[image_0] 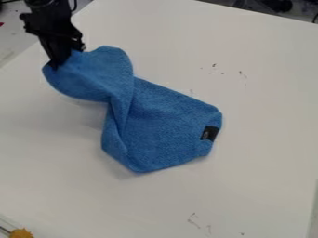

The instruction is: Unfold the cloth from right to left

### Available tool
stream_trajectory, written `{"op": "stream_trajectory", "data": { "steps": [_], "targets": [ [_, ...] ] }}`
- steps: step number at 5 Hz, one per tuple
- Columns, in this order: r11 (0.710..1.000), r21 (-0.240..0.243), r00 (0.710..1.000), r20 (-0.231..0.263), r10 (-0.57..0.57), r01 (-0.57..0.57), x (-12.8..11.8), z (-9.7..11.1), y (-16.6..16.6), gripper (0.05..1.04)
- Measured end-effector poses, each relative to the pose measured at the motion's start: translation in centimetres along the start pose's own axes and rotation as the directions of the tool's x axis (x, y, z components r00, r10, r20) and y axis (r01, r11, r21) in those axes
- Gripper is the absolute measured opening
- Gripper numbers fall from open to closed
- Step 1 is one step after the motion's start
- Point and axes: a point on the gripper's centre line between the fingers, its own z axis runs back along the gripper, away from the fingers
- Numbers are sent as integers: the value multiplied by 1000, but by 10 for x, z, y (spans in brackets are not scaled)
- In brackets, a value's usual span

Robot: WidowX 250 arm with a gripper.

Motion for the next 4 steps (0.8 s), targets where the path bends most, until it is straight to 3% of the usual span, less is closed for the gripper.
{"op": "stream_trajectory", "data": {
  "steps": [3,4],
  "targets": [
    [994,61,995,-35,92,-90,-61,23,15,71],
    [992,50,992,-39,119,-117,-81,13,12,100]
  ]
}}
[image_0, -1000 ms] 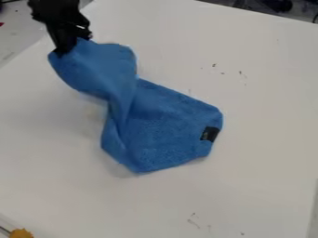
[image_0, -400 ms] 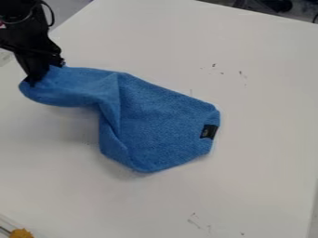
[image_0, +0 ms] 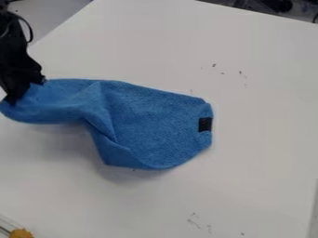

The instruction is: Unfold the cloth from right to left

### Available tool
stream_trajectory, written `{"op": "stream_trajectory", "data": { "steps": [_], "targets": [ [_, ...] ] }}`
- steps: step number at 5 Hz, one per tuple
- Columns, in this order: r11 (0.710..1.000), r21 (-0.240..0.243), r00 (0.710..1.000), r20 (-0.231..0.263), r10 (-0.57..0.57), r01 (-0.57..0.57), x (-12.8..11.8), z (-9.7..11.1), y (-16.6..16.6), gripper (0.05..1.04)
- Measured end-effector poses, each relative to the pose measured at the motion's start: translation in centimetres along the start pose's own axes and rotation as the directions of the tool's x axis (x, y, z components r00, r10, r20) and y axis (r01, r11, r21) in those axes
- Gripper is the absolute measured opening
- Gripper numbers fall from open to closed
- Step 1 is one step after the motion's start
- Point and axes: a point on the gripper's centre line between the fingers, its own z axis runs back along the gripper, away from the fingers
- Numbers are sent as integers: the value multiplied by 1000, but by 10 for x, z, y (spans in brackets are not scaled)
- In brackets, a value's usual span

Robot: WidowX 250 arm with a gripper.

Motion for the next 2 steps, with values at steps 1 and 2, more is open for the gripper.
{"op": "stream_trajectory", "data": {
  "steps": [1,2],
  "targets": [
    [1000,-13,1000,12,-6,6,-6,-6,-2,268],
    [999,8,998,-37,-45,46,-5,2,4,543]
  ]
}}
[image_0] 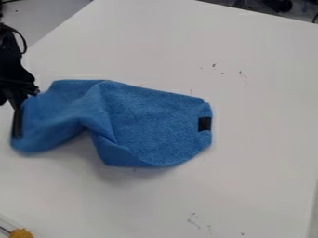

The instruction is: Unfold the cloth from right to left

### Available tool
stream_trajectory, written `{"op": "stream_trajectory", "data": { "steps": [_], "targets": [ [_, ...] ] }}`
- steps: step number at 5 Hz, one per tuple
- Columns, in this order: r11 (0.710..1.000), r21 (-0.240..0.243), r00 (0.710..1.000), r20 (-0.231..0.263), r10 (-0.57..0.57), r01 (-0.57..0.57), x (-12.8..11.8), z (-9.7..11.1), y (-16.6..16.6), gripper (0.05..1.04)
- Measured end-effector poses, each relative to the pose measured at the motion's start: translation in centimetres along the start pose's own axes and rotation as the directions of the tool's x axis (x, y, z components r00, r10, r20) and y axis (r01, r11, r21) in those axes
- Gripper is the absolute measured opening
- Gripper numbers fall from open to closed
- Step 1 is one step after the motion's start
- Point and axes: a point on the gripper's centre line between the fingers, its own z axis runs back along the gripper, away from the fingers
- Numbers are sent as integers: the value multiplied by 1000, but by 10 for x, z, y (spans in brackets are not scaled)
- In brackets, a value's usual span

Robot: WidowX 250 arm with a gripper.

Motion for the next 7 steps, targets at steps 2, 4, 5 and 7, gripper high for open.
{"op": "stream_trajectory", "data": {
  "steps": [2,4,5,7],
  "targets": [
    [997,30,997,-23,-72,72,11,21,4,1006],
    [994,23,994,0,-111,111,28,32,-4,1000],
    [993,24,994,-1,-112,112,28,32,-3,1000],
    [994,23,994,0,-111,111,28,32,-4,1000]
  ]
}}
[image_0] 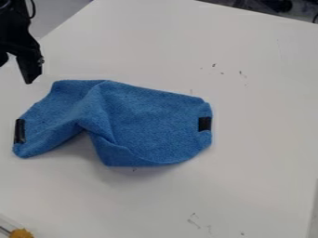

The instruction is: Unfold the cloth from right to left

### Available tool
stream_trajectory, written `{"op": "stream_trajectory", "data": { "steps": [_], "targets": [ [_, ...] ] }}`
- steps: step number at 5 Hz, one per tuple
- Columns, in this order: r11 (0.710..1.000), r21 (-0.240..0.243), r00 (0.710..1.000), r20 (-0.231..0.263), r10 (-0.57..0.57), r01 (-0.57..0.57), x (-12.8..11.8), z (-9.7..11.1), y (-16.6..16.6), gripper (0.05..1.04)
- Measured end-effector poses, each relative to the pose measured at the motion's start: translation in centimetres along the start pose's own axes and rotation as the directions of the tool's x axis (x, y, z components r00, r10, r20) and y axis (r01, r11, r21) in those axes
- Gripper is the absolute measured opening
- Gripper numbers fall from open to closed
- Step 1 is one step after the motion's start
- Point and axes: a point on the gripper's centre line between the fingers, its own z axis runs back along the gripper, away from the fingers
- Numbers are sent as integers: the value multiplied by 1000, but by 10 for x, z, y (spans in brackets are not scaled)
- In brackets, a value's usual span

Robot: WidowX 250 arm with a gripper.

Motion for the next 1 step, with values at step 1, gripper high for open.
{"op": "stream_trajectory", "data": {
  "steps": [1],
  "targets": [
    [1000,0,1000,0,0,0,0,0,0,1000]
  ]
}}
